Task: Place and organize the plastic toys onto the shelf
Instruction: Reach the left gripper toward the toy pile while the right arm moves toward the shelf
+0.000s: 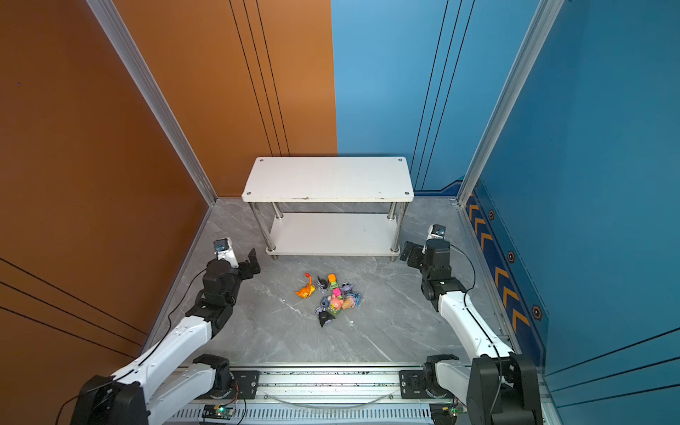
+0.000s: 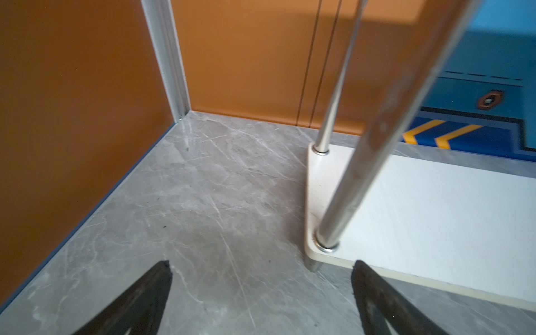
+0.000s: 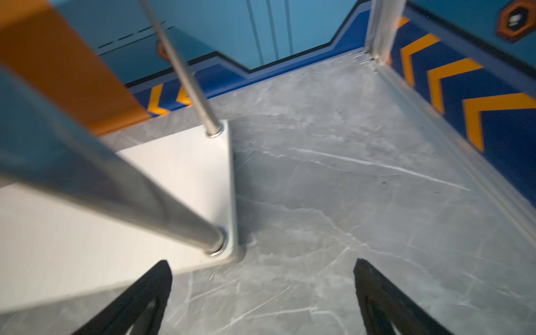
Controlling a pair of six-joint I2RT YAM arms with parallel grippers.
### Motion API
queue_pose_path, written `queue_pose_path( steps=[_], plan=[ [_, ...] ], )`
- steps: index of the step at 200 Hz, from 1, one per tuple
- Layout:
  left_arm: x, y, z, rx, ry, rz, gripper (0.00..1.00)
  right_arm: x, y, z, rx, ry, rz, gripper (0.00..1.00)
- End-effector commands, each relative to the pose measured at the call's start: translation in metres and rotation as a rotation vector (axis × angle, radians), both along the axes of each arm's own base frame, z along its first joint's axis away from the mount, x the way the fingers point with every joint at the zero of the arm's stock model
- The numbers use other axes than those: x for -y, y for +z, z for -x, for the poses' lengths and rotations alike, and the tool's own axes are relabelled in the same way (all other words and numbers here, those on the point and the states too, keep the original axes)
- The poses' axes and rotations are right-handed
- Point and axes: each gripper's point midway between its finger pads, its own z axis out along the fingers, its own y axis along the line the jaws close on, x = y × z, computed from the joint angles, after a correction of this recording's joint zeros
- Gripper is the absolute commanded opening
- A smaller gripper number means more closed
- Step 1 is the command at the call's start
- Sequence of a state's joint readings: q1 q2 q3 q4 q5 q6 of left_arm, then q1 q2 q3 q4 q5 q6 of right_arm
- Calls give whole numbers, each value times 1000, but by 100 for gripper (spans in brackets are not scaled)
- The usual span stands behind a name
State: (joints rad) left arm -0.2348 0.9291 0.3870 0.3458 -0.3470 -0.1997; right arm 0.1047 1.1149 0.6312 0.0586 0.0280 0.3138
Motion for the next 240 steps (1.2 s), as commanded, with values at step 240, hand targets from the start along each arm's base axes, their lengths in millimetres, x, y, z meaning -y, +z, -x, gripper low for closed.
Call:
queue_pose_path(
  steps=[240],
  plan=[
    [181, -98, 102, -511, -784, -199, 95, -76, -38, 7, -161, 229, 112, 99]
  ],
)
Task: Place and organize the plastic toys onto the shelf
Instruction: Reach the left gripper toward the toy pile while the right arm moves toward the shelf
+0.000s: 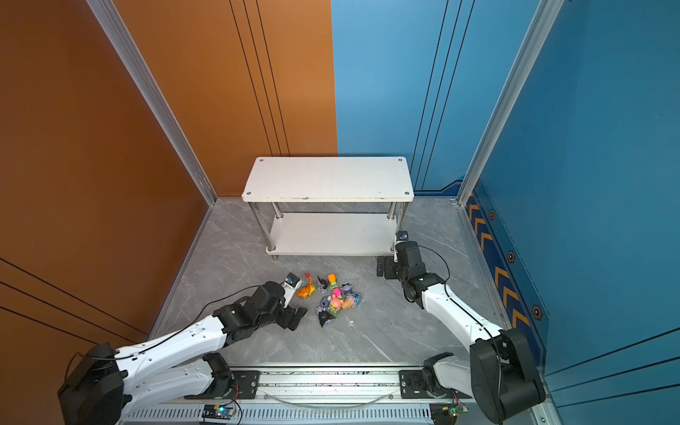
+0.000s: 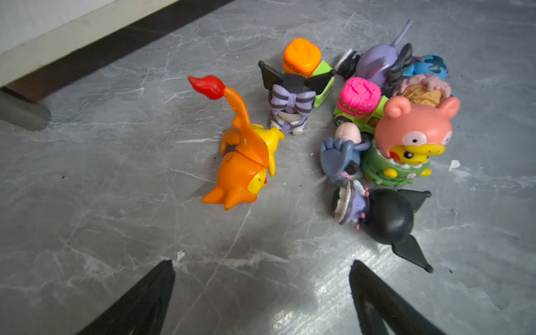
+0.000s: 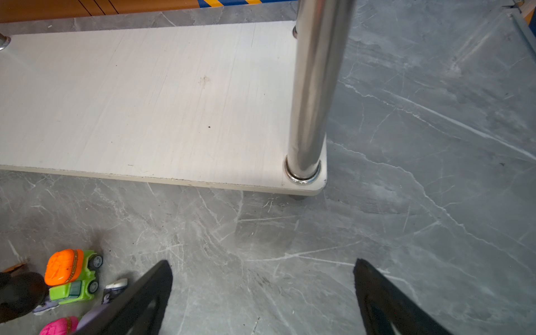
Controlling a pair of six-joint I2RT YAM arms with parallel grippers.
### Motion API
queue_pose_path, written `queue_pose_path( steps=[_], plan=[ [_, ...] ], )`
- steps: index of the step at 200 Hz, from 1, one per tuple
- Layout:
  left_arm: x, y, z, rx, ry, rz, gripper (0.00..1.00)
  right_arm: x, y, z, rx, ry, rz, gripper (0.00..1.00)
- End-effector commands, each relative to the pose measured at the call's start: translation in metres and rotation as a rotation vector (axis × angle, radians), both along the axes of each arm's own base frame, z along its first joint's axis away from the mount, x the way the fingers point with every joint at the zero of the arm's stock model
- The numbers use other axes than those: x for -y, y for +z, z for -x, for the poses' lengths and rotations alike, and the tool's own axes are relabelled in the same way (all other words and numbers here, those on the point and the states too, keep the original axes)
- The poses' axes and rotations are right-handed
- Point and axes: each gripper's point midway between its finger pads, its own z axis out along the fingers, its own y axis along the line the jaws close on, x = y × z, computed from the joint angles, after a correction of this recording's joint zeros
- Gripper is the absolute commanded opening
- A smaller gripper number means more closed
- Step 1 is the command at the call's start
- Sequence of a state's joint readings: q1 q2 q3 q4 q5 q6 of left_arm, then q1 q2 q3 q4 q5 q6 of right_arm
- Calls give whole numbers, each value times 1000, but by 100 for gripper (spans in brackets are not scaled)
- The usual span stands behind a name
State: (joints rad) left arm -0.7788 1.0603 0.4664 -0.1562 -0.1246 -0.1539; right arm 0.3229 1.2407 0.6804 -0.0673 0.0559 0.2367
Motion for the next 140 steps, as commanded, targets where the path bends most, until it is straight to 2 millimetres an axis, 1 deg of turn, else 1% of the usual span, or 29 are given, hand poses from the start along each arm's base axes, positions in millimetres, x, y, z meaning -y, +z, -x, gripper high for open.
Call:
queue_pose_path(
  steps=[1, 37, 54, 60, 68, 70, 78, 115, 140],
  plan=[
    [11, 10, -9, 20, -39, 25, 95, -3, 8, -9, 26, -9, -13, 99],
    [14, 6, -24, 22, -46, 29, 92, -6, 8, -11, 24, -5, -16, 98],
    [15, -1, -30, 8, -48, 11, 90, -6, 10, -12, 29, -4, -15, 98],
    [16, -3, -32, 1, -50, 8, 88, -5, 10, -11, 28, -5, -11, 98],
    [16, -7, -34, -10, -48, 0, 88, -5, 10, -11, 28, -5, -9, 99],
    [16, -7, -35, -12, -48, -1, 84, -5, 10, -11, 28, -5, -7, 99],
    [16, -10, -38, -17, -46, -11, 80, -4, 9, -10, 26, -5, -4, 99],
    [18, -17, -39, -44, -58, -20, 77, -1, 7, -9, 22, -9, 10, 98],
    [17, -20, -40, -54, -52, -25, 76, -2, 5, -9, 19, -5, 6, 98]
  ],
)
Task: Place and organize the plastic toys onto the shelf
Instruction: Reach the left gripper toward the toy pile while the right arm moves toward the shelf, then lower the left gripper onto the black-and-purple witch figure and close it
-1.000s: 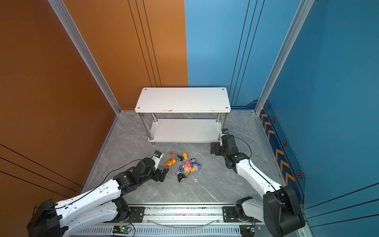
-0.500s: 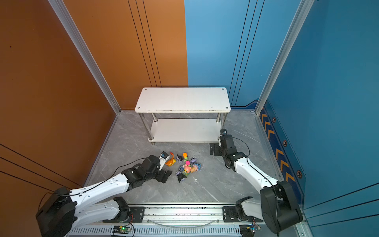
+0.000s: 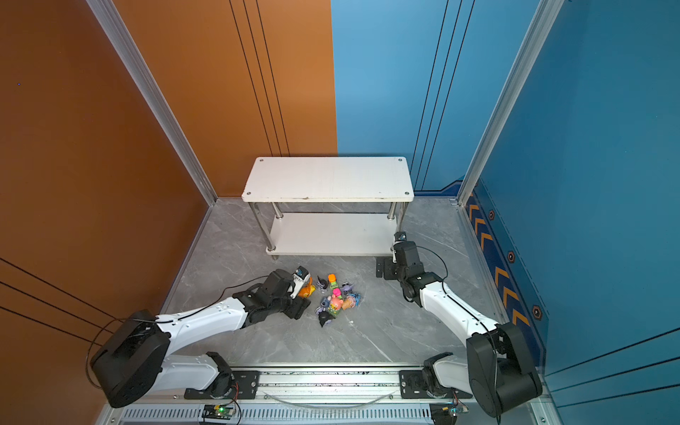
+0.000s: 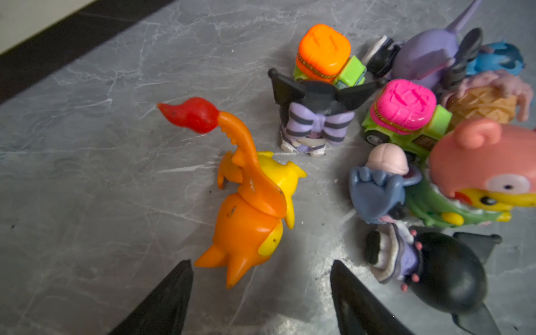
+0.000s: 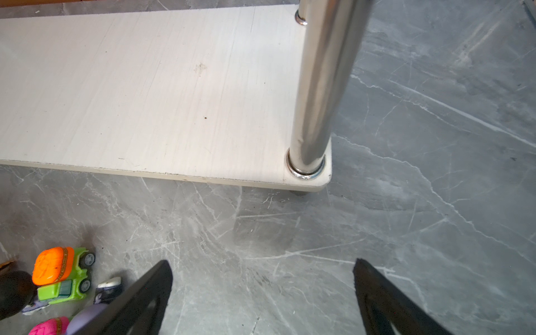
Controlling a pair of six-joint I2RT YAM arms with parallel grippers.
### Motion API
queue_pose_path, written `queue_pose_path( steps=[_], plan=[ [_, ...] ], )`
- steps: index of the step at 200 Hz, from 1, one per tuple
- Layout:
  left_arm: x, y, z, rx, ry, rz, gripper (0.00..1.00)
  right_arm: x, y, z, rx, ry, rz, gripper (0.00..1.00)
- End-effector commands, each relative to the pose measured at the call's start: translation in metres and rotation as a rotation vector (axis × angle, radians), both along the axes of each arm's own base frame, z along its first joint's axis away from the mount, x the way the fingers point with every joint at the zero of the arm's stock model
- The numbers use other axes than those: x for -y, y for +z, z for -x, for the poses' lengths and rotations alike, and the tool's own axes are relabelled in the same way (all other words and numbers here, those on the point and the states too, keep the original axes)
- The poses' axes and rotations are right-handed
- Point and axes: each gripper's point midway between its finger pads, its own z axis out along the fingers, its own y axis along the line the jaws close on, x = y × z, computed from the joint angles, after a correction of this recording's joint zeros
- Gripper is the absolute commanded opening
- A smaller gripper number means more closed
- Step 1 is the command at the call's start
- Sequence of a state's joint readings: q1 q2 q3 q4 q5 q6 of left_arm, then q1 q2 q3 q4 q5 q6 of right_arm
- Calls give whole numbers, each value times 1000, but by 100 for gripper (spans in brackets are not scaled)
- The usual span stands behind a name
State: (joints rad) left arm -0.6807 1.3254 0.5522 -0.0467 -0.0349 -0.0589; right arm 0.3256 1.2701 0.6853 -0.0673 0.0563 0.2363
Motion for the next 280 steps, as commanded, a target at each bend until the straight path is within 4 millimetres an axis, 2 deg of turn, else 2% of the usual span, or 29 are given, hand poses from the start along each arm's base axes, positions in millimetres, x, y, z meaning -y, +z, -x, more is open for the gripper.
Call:
queue_pose_path(
  steps=[1, 65, 125, 182, 234, 256, 280],
  plan=[
    [7, 7, -7, 8, -19, 22, 76, -1, 13, -8, 41, -8, -3, 99],
    [-3, 0, -16, -24, 41, 14, 69, -4, 14, -10, 42, -5, -14, 98],
    [3, -7, -15, -56, 12, 11, 67, -3, 11, -10, 39, -1, -6, 99],
    [11, -14, -17, -87, -18, -1, 49, -11, 19, -15, 42, 19, -22, 99],
    [9, -9, -16, -63, -17, 12, 43, -13, 14, -13, 23, 28, -18, 99],
    [8, -5, -17, -49, -14, 19, 45, -18, 15, -12, 16, 44, -16, 99],
    [8, 2, -16, -18, -16, 32, 61, -20, 17, -11, 18, 56, 7, 99]
  ],
)
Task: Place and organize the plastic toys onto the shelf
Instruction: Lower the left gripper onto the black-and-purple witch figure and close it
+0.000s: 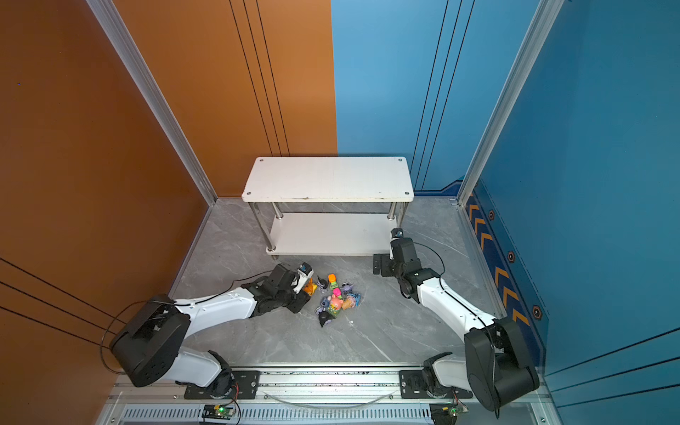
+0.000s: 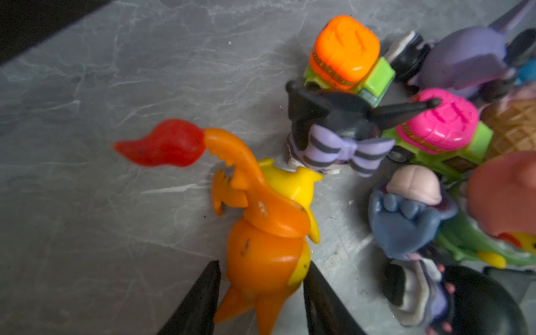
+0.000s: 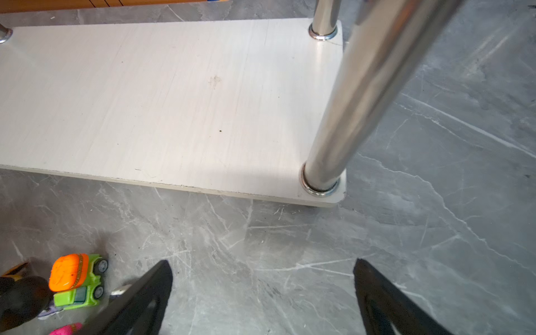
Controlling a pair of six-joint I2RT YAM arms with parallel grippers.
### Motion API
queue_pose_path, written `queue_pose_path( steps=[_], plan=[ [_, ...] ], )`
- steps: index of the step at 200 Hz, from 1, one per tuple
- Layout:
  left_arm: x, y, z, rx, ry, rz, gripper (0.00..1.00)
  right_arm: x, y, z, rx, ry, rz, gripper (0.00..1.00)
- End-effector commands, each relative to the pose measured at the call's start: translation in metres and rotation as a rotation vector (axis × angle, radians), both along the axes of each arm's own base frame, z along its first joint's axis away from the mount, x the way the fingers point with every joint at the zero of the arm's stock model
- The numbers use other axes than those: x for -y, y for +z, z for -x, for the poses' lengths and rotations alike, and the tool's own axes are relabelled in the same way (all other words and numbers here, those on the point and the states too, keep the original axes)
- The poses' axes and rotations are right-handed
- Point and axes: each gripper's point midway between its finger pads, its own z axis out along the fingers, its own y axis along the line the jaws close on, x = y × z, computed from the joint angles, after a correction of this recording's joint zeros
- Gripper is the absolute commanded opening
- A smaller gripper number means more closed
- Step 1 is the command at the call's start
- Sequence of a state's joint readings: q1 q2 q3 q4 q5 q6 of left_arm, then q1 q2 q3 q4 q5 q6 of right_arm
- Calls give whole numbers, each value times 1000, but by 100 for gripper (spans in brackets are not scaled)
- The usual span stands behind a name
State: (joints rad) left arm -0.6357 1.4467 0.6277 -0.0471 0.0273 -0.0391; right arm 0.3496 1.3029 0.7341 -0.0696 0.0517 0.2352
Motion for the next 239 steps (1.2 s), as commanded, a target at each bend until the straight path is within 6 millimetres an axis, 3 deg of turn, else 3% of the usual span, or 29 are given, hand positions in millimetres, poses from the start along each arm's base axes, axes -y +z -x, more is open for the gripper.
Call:
queue_pose_path(
  steps=[1, 32, 61, 84, 145, 178, 239],
  plan=[
    [1, 14, -1, 45, -7, 32, 62, -7, 8, -3, 5, 27, 16, 98],
    [2, 37, 6, 131, -25, 83, 84, -10, 4, -3, -5, 34, 24, 99],
    [10, 65, 20, 200, -49, 196, 85, -13, -2, -3, -16, 39, 34, 99],
    [23, 75, 41, 234, -101, 213, 85, -14, -4, -4, -19, 40, 45, 99],
    [48, 56, 75, 204, -236, 25, 85, -15, -6, -7, -16, 44, 63, 99],
    [59, 50, 73, 209, -223, 16, 85, -23, -3, -12, -35, 48, 35, 98],
    [59, 23, 64, 196, -200, -82, 85, -31, 6, -19, -46, 49, 32, 98]
  ],
)
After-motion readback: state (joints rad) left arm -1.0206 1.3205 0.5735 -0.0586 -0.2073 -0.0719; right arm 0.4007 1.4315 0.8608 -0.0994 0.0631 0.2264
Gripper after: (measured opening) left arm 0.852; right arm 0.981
